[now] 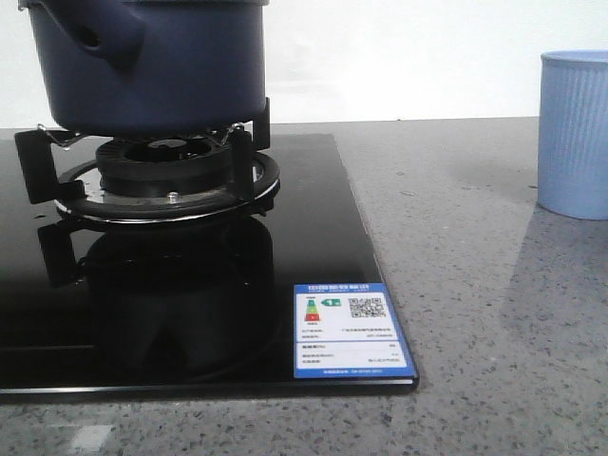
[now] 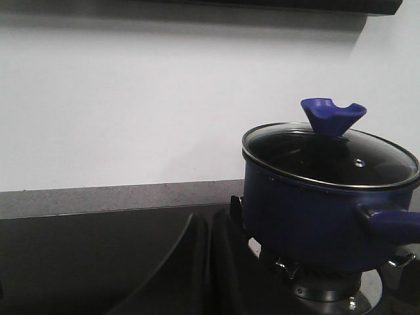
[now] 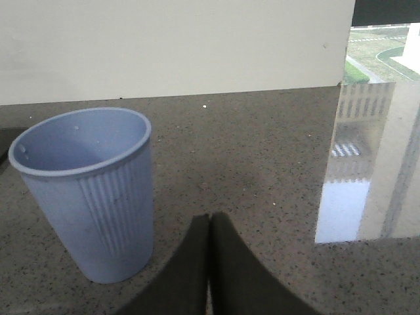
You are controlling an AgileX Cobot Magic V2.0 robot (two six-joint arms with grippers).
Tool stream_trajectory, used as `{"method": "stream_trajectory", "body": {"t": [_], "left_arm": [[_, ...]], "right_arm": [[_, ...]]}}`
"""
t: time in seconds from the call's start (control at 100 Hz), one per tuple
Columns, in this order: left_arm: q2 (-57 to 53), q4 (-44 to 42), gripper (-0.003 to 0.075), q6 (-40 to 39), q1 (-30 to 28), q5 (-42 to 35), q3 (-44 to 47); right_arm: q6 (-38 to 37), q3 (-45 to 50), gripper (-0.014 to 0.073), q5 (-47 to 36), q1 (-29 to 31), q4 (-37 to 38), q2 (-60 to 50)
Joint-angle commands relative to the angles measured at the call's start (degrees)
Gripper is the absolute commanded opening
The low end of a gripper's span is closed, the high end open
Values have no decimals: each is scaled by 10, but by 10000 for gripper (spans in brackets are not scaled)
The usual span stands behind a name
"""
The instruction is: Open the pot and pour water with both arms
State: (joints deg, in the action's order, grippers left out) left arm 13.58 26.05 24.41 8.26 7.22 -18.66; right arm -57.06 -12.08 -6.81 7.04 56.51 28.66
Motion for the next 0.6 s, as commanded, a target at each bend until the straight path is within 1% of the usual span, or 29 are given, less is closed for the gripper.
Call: {"method": "stream_trajectory", "body": {"t": [0.0,0.41,0.47,0.54,0.59], "left_arm": [[5,7,-19,-5,-1,-45,-14],[5,7,-19,-5,-1,-45,-13],[5,-16,-19,-8,-1,-45,-12],[5,-75,-19,-59,-2,-54,-6],[4,-128,-19,-129,-12,-72,5]], "right_arm": [[0,-15,-74,-27,3,-5,0],[0,-15,-74,-27,3,-5,0],[0,-15,-74,-27,3,-5,0],[0,-15,-74,-27,3,-5,0],[0,-15,-74,-27,3,-5,0]]}}
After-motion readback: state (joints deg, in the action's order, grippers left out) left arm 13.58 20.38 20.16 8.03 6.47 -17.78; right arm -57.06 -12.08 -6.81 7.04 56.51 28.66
